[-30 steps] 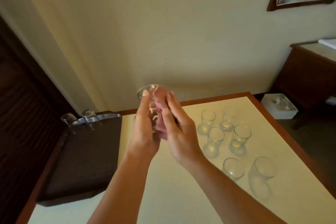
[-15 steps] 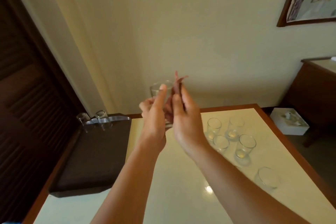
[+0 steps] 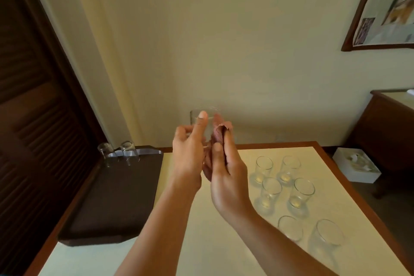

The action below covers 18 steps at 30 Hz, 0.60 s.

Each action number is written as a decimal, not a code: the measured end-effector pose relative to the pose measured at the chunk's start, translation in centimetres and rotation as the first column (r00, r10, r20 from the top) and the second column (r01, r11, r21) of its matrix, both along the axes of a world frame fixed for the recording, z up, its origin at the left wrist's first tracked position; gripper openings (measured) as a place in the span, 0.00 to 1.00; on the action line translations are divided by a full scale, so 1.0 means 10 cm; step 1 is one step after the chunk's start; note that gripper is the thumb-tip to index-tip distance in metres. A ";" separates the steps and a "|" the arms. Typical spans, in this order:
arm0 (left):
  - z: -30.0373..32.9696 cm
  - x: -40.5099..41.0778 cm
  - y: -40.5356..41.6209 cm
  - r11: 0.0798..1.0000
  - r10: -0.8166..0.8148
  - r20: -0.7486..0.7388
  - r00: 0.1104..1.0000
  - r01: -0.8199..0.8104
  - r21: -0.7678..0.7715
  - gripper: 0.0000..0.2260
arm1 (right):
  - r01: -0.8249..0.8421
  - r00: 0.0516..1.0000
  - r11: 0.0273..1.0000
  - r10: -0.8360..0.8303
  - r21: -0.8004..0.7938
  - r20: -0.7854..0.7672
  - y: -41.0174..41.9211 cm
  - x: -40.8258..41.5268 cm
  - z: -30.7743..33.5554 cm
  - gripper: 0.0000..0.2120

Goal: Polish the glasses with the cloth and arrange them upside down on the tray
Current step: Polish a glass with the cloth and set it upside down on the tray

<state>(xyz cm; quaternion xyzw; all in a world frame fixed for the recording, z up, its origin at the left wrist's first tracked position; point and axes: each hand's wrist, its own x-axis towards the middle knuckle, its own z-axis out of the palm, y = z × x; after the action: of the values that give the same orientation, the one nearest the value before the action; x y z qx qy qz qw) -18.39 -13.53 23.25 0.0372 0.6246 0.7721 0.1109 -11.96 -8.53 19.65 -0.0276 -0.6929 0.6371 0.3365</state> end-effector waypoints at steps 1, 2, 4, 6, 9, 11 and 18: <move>0.00 0.03 -0.02 0.998 -0.029 -0.036 0.999 0.027 -0.060 0.21 | 0.041 0.999 0.999 -0.041 -0.004 -0.020 0.08 -0.09 0.04 0.21; -0.01 0.05 -0.02 0.991 -0.069 -0.054 0.996 0.062 -0.122 0.22 | 0.094 0.995 0.995 -0.094 -0.022 -0.015 0.20 -0.21 0.11 0.20; 0.00 0.10 -0.01 0.974 -0.150 -0.068 0.986 0.136 -0.180 0.24 | 0.161 0.986 0.982 -0.156 -0.104 0.050 0.33 -0.32 0.24 0.19; 0.03 0.12 0.01 0.992 -0.098 -0.104 0.990 0.089 -0.088 0.32 | 0.142 0.989 0.988 -0.140 -0.061 0.036 0.19 -0.20 0.20 0.19; 0.09 0.05 -0.04 0.997 0.067 -0.020 0.998 -0.066 0.045 0.32 | 0.015 1.000 1.000 -0.015 0.022 0.014 -0.15 0.10 0.08 0.20; 0.07 0.07 -0.09 0.999 0.045 -0.027 0.999 -0.045 -0.021 0.19 | 0.002 1.000 0.997 -0.002 -0.083 0.002 -0.04 -0.06 0.07 0.20; 0.11 0.09 -0.12 0.999 -0.005 -0.015 1.000 0.005 0.036 0.28 | -0.005 0.996 0.997 0.012 -0.080 0.089 -0.01 0.02 0.24 0.18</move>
<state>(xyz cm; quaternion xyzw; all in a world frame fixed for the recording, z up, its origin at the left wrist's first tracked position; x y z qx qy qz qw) -17.45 -14.71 24.34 0.0463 0.6114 0.7826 0.1076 -11.75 -8.60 22.02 -0.0665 -0.6813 0.6639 0.3010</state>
